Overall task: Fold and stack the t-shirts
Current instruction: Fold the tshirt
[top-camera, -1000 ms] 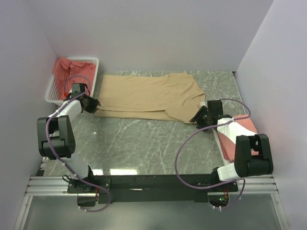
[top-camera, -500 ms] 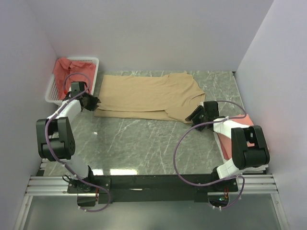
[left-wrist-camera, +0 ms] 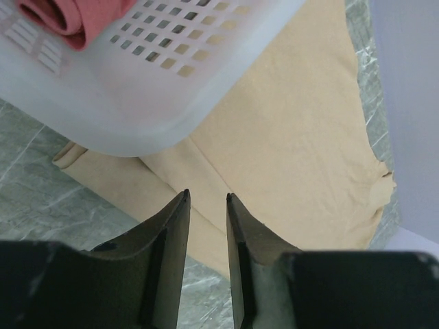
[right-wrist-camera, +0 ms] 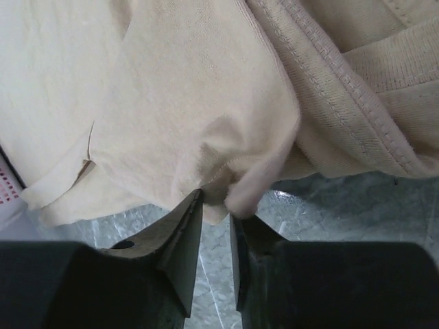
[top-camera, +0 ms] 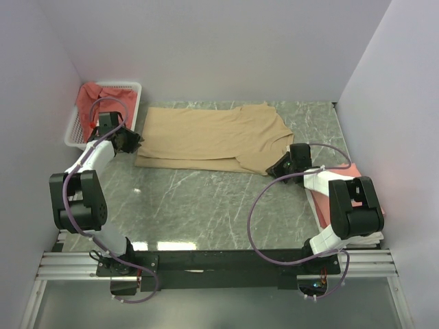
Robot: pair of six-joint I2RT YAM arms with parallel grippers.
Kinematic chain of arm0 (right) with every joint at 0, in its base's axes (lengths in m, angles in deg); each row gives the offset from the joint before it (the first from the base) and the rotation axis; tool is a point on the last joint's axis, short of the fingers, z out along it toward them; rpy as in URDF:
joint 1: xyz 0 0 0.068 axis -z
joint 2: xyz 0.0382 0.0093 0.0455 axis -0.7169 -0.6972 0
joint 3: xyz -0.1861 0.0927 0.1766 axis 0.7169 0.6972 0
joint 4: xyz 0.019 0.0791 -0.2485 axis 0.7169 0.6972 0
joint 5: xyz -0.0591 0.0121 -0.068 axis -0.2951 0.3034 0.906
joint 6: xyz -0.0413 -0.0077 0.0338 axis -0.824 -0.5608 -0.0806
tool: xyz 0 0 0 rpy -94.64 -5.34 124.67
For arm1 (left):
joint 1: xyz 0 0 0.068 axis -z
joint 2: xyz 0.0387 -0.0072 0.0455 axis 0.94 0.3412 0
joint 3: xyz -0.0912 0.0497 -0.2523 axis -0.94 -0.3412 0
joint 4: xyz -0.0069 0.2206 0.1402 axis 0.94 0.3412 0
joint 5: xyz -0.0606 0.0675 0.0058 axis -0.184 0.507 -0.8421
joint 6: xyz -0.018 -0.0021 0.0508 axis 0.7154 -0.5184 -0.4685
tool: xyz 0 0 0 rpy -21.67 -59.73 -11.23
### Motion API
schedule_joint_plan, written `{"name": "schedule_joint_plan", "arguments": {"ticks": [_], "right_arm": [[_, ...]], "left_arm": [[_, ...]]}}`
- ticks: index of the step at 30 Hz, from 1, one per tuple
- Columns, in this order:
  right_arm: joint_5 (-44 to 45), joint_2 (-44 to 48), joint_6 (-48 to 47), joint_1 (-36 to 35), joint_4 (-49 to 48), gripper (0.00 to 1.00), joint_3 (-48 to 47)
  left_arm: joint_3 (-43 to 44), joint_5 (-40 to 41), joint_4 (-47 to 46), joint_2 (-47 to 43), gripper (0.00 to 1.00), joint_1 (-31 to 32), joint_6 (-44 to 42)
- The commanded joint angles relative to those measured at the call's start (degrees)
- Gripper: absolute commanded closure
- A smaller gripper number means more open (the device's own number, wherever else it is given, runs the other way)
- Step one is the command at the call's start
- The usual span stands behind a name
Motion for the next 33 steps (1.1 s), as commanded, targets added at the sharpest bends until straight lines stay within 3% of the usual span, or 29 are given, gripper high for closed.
{"name": "schedule_joint_plan", "arguments": {"ticks": [1, 7, 11, 13, 14, 17, 23, 33], "right_arm": [[0.37, 0.77, 0.38, -0.49, -0.08, 0.74, -2.04], [-0.15, -0.98, -0.41, -0.4, 1.06, 0.98, -5.11], [0.02, -1.08, -1.12, -0.31, 3.08, 1.0, -7.22], [0.72, 1.19, -1.12, -0.49, 3.0, 0.89, -6.27], [0.98, 2.25, -0.86, -0.66, 2.57, 0.73, -4.26], [1.52, 5.68, 0.46, -1.63, 0.37, 0.54, -0.03], [2.39, 7.98, 4.59, -3.38, -5.25, 0.43, 5.24], [4.06, 5.34, 11.62, -4.79, -15.89, 0.43, 9.73]], "left_arm": [[3.21, -1.14, 0.01, -1.85, 0.67, 0.18, -1.54], [4.0, -1.58, -0.34, -0.27, 0.67, 0.18, -1.27], [4.53, -1.67, -0.07, 0.7, 0.68, 0.18, -1.45], [4.18, -1.75, -0.51, 0.62, 0.68, 0.18, -1.45], [3.92, -1.76, -0.69, 0.62, 0.67, 0.18, -1.45], [3.65, -2.37, -1.04, 0.79, 0.68, 0.18, -1.19], [3.56, -3.07, -1.48, 1.32, 0.68, 0.18, -0.92], [3.21, -3.51, -1.65, 1.76, 0.69, 0.18, -1.01]]}}
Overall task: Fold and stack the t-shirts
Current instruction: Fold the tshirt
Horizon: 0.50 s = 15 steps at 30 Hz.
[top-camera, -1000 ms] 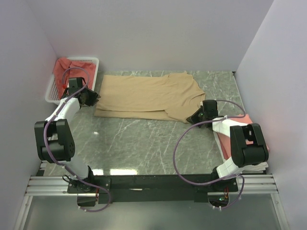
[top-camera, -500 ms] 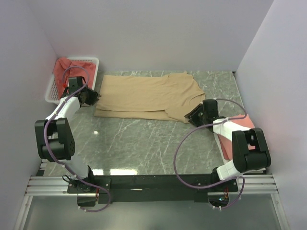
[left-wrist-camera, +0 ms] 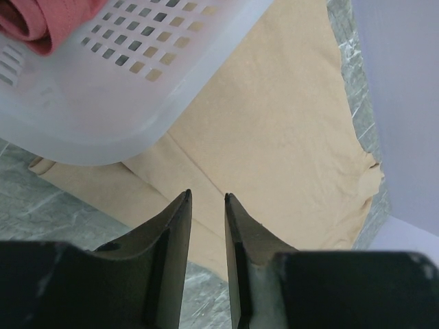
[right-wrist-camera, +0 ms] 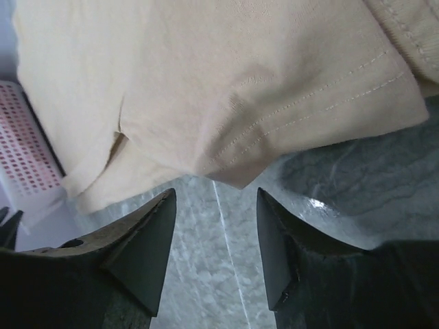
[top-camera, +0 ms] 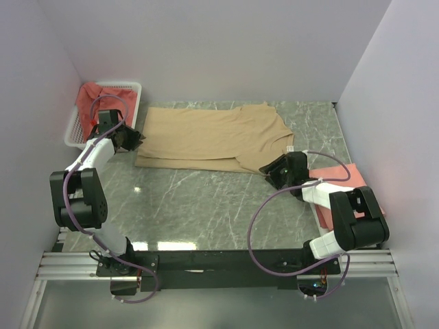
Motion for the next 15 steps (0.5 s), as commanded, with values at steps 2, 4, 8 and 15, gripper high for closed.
{"name": "schedule_joint_plan", "arguments": {"ticks": [2, 4, 8, 15], "right_arm": [[3.17, -1.02, 4.48, -0.77, -9.5, 0.44, 2.42], [3.52, -1.72, 5.54, -0.86, -10.9, 0.45, 2.77], [3.79, -1.82, 6.68, -0.95, -11.61, 0.55, 2.86], [5.72, -0.15, 5.63, -1.04, -8.1, 0.78, 0.75]], "left_arm": [[0.89, -1.24, -1.57, 0.42, 0.69, 0.18, -0.83], [0.89, -1.15, -1.3, 0.34, 0.69, 0.18, -1.01], [1.16, -1.06, -1.04, 0.07, 0.69, 0.0, -1.27], [1.25, -1.42, -1.04, 0.07, 0.69, -0.18, -1.27]]}}
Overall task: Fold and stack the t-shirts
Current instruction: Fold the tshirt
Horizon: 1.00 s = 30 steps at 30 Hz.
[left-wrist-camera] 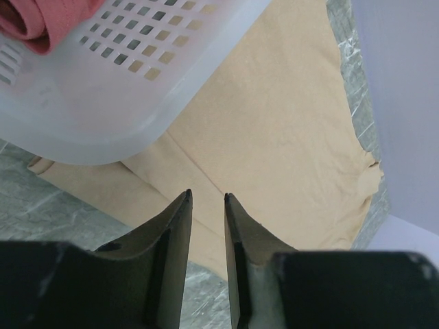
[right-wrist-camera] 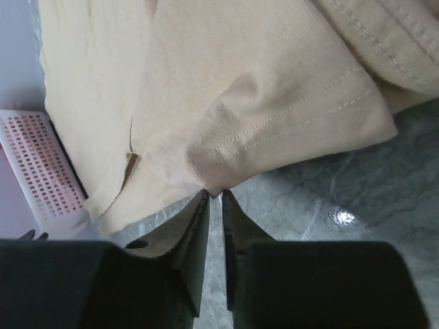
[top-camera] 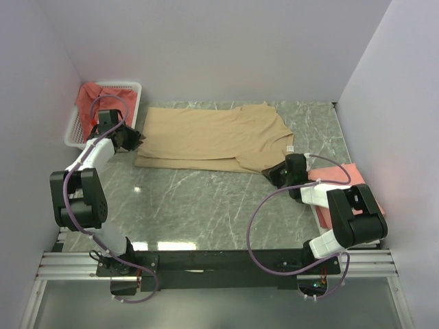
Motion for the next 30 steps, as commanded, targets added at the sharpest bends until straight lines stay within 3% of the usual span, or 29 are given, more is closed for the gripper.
{"name": "schedule_joint_plan", "arguments": {"ticks": [1, 2, 6, 30], "right_arm": [[2.73, 1.36, -0.64, -0.45, 0.62, 0.81, -3.16], [2.81, 1.28, -1.17, -0.53, 1.15, 0.87, -3.69], [3.34, 0.22, -2.84, -0.45, 3.88, 0.96, -7.12], [2.2, -21.65, -10.14, 2.28, 15.92, 1.0, -39.72]], "left_arm": [[1.25, -1.18, -1.15, 0.14, 0.69, -0.15, -1.16], [1.33, -1.26, -1.24, 0.23, 0.69, -0.24, -1.08], [1.33, -1.26, -1.5, 0.93, 0.69, -0.15, -0.73], [9.06, 1.28, 1.04, 7.87, 0.69, 0.64, -1.25]]}}
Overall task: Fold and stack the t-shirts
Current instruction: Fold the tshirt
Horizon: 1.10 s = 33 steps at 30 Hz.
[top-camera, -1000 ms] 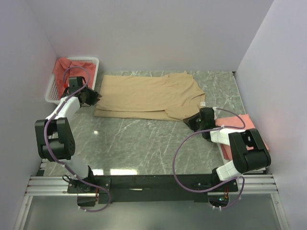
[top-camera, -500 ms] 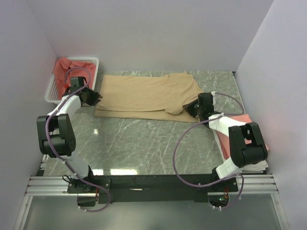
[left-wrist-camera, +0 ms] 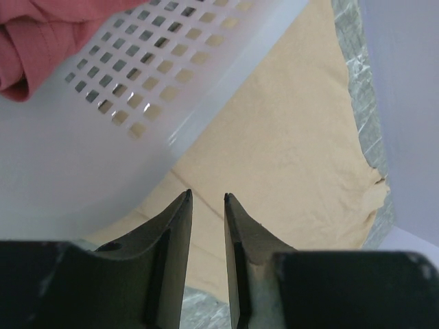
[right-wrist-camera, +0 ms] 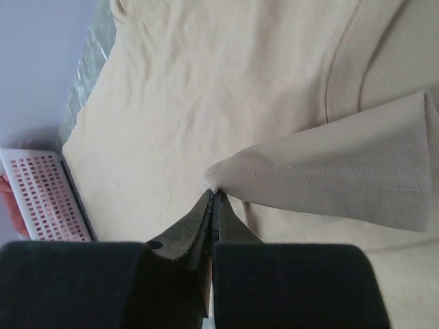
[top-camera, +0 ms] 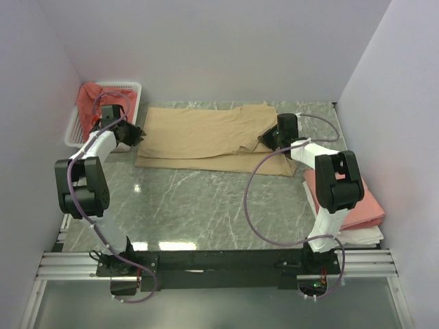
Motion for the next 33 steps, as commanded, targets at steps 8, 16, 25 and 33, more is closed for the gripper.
{"name": "schedule_joint_plan", "arguments": {"ticks": [8, 16, 25, 33], "right_arm": [[-1.52, -6.27, -2.16, 1.93, -1.62, 1.0, -8.98], [-3.63, -9.79, -2.17, 2.55, -5.13, 0.99, -10.74], [-3.81, -11.73, -6.72, 2.64, -2.51, 0.46, -15.21], [-0.04, -6.21, -13.24, 2.64, 3.56, 0.42, -14.89]], "left_arm": [[5.82, 2.36, 0.85, 4.02, 0.68, 1.54, -1.25], [7.49, 3.59, 1.38, 5.78, 0.67, 2.24, -1.34], [6.97, 4.56, 1.73, 5.87, 0.66, 2.86, -1.78], [6.35, 5.0, 2.35, 4.55, 0.66, 2.86, -2.04]]}}
